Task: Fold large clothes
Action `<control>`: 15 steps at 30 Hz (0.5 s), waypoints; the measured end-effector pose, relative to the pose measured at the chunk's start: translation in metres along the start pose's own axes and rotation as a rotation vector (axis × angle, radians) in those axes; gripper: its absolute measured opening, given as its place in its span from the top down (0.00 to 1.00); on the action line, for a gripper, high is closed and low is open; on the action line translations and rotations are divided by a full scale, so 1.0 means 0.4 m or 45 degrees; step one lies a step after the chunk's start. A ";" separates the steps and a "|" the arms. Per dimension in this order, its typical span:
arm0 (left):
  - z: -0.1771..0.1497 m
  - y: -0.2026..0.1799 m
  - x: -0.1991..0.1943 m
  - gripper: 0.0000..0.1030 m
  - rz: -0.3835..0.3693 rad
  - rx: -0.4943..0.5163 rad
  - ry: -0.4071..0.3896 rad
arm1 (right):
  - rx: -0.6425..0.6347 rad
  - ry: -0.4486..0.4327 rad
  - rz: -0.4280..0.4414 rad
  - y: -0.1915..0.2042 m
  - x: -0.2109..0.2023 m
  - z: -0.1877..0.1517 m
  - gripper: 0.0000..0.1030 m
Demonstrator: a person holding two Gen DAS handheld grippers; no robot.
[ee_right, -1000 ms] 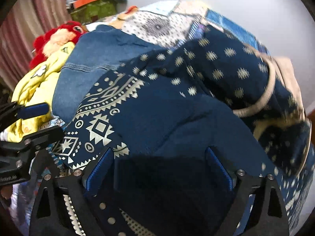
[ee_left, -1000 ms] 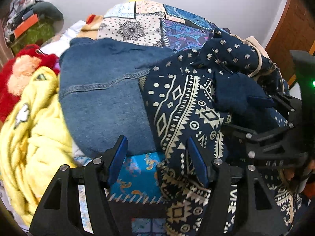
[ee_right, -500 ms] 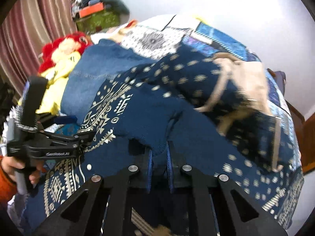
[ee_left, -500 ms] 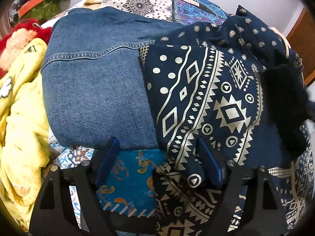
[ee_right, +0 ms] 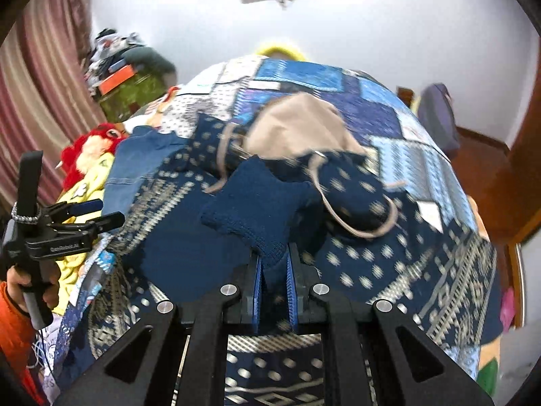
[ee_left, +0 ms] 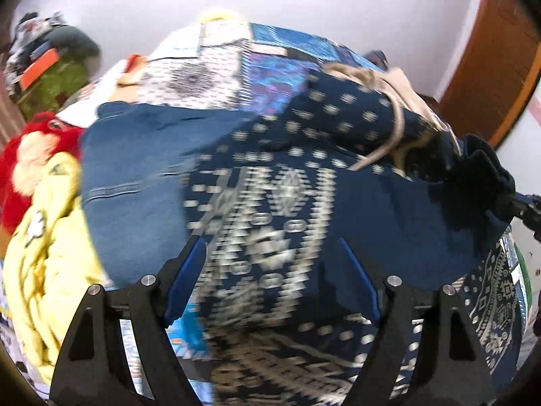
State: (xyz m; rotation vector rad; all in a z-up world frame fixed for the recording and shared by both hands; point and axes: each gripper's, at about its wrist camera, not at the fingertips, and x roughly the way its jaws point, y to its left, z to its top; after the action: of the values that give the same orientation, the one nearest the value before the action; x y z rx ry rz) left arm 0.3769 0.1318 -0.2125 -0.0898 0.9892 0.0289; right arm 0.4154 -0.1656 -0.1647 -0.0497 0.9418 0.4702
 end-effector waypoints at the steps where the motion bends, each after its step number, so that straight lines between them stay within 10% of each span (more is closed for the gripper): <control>1: -0.001 -0.018 0.019 0.23 0.003 0.009 0.021 | 0.021 0.009 -0.002 -0.018 0.001 -0.012 0.90; 6: -0.021 -0.044 0.149 0.22 0.073 -0.010 0.170 | 0.087 0.065 -0.039 -0.095 0.022 -0.057 0.90; 15: -0.036 -0.037 0.167 0.07 0.115 0.003 0.119 | 0.168 0.157 -0.110 -0.211 0.087 -0.110 0.90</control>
State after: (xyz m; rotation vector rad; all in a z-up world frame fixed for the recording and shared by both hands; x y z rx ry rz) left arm 0.4025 0.1148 -0.2754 -0.0446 1.0862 0.1072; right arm 0.4335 -0.2392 -0.2316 0.0000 1.0857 0.3271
